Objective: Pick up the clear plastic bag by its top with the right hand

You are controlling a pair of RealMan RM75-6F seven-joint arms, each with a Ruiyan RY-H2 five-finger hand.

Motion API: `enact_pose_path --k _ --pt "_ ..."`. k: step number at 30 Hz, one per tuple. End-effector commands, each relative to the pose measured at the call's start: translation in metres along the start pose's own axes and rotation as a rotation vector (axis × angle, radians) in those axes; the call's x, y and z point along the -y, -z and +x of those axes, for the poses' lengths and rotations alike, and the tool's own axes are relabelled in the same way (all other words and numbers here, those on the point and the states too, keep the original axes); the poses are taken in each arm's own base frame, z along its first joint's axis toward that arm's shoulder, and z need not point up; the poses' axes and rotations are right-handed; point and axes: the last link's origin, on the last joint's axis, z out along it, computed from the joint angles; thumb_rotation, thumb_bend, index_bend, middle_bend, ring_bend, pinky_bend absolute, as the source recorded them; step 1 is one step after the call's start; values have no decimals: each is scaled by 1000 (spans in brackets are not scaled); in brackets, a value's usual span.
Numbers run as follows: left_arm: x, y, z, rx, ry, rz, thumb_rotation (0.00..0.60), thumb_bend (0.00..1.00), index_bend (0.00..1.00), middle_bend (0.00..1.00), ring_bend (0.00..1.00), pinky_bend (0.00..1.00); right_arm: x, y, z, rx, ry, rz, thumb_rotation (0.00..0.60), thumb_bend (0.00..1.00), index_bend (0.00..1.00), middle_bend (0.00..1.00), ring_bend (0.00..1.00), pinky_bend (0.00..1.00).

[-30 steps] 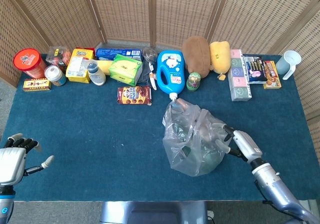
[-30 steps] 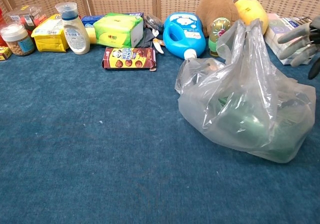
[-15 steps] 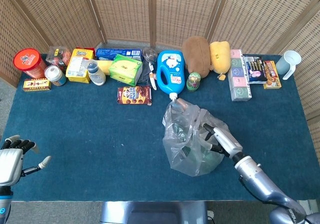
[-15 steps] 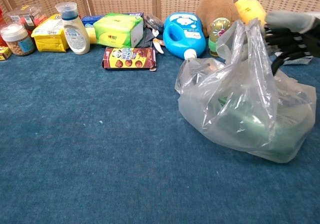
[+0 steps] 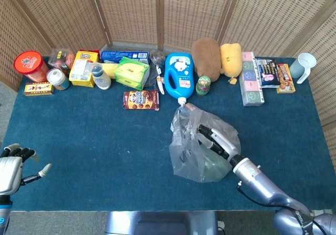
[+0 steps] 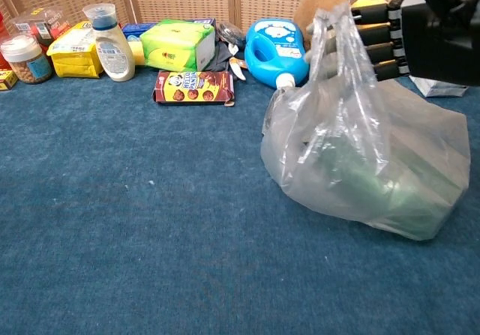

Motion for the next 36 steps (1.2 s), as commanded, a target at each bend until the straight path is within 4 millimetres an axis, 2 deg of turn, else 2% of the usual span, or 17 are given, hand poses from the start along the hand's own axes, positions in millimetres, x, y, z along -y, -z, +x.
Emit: enact_pose_path --k 1,7,19,25,28,31,36 --pt "0 -1 -1 0 2 -1 2 167 543 498 408 204 12 -9 -6 49 -163 -4 51 341 207 284 305 371" --pt "0 -1 -1 -1 3 -2 3 165 543 498 409 204 21 -20 -8 67 -263 17 55 341 227 296 315 372" --pt "2 1 -2 5 2 4 2 166 543 499 408 204 14 -33 -8 42 -175 33 51 342 228 299 307 324" --pt "1 1 -3 11 3 4 1 167 543 498 409 204 18 -37 -10 19 -243 44 52 344 224 281 277 307" --pt "2 2 -3 12 3 5 2 166 543 498 408 204 16 -37 -9 8 -205 48 49 346 216 275 274 292" --pt "3 2 -5 18 2 12 2 167 543 498 408 204 18 -32 -11 7 -172 47 56 349 216 274 264 317" --pt "1 1 -7 23 6 6 1 166 542 498 408 205 23 -28 -12 10 -208 38 52 353 216 275 269 377"
